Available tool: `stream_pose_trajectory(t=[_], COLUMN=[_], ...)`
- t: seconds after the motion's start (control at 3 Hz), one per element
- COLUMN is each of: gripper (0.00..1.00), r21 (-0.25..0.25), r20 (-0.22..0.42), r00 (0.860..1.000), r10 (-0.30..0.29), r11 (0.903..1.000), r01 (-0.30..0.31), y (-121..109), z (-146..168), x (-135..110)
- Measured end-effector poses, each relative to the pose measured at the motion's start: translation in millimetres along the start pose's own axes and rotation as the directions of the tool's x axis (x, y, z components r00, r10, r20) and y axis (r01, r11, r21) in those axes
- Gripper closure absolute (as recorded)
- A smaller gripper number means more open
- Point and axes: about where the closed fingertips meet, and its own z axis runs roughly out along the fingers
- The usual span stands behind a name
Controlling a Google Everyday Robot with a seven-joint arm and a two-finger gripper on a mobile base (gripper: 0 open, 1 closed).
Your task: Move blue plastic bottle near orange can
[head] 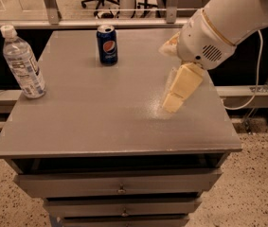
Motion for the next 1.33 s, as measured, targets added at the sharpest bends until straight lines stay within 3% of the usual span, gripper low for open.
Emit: stream_pose_trajectory(t=[0.33,0.67,1.0,1.33], gripper=[0.00,0.00,0.00,0.00], r21=[-0.036,-0.066,-0.048,-0.006], r20=[0.137,0.294,0.411,0.442], r00=[0.990,0.952,0.907,0.892], r10=[-0.036,-0.079,-0.095,-0.099], r11=[0.9985,0.9924,0.9909,0.9935], r01=[0.042,0.103,0.126,0.114], y=[3,10,4,-6], z=[16,47,91,94], x=[-44,-104,-162,-178])
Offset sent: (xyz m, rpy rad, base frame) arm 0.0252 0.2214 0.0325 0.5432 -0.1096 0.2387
